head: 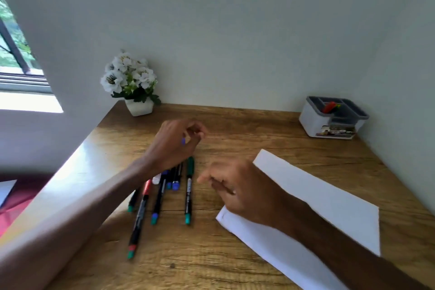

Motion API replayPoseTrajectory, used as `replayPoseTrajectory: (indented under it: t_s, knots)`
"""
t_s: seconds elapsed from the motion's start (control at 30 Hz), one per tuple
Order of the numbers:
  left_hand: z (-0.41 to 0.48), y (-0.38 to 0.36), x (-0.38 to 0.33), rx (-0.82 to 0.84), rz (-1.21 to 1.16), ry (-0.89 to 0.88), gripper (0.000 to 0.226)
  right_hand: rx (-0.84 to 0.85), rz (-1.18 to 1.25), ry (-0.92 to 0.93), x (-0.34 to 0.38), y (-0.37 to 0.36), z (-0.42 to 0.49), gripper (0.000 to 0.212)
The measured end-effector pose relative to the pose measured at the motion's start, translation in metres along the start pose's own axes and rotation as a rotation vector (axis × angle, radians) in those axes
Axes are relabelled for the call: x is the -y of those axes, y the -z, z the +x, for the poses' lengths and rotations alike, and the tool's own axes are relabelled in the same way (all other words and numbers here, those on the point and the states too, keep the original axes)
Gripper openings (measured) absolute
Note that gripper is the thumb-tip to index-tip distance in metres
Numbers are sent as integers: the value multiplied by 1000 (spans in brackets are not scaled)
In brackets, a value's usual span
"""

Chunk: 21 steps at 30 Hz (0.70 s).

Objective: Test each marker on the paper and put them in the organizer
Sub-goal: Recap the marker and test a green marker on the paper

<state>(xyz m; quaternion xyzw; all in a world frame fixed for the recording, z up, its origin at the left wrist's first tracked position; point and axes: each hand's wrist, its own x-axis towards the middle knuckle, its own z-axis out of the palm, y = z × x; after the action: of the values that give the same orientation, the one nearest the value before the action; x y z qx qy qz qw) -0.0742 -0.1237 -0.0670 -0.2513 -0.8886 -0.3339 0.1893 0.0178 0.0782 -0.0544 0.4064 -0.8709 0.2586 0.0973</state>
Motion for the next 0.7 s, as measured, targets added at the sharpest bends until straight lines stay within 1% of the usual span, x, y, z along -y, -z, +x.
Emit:
replayPoseTrajectory:
  t_s: [0.07, 0.17, 0.2, 0.27, 0.33, 0.43, 0.5, 0.6, 0.63, 0.7]
  knots:
    - [-4, 7, 8, -27, 16, 20, 13, 110, -70, 56, 5, -12, 10, 35]
    - [-8, 14, 14, -49, 21, 37, 12, 179, -209, 61, 4, -20, 23, 51]
    - [-9, 15, 15, -56, 18, 43, 11, 204, -239, 64, 4, -20, 26, 52]
    - [-10, 15, 15, -55, 3, 50, 11, 228, -280, 90, 6, -18, 29, 43]
    - [-10, 13, 11, -13, -10, 30, 10, 244, -320, 130, 5, -13, 29, 33]
    - [-12, 7, 4, 102, 10, -9, 14, 264, -348, 143, -5, -5, 23, 32]
    - [-14, 5, -3, 174, -5, -36, 20, 234, -313, 131, -15, 2, 18, 33]
    - [-16, 6, -16, 235, -57, -145, 32, 82, -228, 125, -29, 17, 8, 27]
    - [-17, 5, -20, 249, -64, -175, 36, 25, -175, 96, -32, 23, 4, 23]
    - [-21, 1, -24, 268, -50, -215, 39, -107, -33, -21, -34, 32, -4, 19]
